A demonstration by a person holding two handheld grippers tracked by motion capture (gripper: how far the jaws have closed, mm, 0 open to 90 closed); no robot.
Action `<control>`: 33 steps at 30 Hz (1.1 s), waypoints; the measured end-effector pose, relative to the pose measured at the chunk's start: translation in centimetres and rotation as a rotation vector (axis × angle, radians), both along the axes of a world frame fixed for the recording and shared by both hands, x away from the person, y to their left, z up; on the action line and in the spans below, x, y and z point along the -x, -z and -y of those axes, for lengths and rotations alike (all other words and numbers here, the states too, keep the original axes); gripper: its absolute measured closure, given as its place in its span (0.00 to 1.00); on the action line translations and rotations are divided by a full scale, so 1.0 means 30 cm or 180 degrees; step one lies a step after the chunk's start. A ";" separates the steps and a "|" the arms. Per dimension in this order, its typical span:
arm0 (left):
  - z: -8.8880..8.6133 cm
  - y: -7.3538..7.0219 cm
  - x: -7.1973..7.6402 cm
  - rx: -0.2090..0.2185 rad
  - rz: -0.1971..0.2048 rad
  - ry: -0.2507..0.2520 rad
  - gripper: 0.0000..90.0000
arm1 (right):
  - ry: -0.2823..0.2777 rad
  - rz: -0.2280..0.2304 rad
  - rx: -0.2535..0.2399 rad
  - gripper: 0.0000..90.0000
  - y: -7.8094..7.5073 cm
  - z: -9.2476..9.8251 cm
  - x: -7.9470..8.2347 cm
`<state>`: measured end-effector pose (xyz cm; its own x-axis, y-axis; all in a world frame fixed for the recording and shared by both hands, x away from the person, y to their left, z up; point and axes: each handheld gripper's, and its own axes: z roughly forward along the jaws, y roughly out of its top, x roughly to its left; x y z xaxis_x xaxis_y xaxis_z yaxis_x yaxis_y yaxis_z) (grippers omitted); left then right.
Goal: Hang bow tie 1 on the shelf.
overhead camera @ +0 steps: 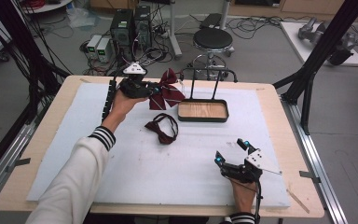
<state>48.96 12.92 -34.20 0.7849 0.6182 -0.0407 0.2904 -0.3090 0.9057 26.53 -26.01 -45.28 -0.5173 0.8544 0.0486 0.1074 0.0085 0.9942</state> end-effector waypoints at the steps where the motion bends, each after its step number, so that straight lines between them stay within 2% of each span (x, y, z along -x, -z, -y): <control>1: 0.000 0.001 -0.001 0.0032 0.0000 0.0013 0.68 | -0.0002 0.0009 0.0014 0.04 0.001 0.001 -0.001; 2: -0.001 0.000 -0.001 0.0079 -0.0006 0.0010 0.58 | -0.0001 0.0002 0.0004 0.05 0.000 0.000 0.000; 6: -0.006 -0.005 0.001 0.0181 0.0019 -0.0029 0.34 | 0.0005 0.0004 0.0003 0.05 0.000 0.000 0.000; 9: -0.016 -0.015 0.011 0.0243 0.0067 -0.0017 0.22 | -0.0006 0.0014 0.0007 0.05 0.000 0.000 -0.001; 15: -0.050 -0.033 0.041 0.0317 0.0170 0.0026 0.19 | -0.0006 0.0012 0.0010 0.05 0.000 0.000 -0.001; 19: -0.080 -0.036 0.078 0.0251 0.0299 0.0007 0.19 | -0.0012 0.0012 0.0018 0.05 0.000 0.000 0.000; 21: -0.103 -0.034 0.104 0.0298 0.0332 0.0007 0.19 | -0.0012 0.0009 0.0017 0.04 0.000 0.000 0.000; 26: -0.164 -0.029 0.178 0.0228 0.0478 -0.0078 0.19 | -0.0011 0.0000 0.0018 0.05 0.000 -0.001 0.001; 33: -0.266 -0.027 0.293 0.0295 0.0710 -0.0120 0.19 | -0.0013 0.0019 0.0028 0.04 0.000 0.000 0.000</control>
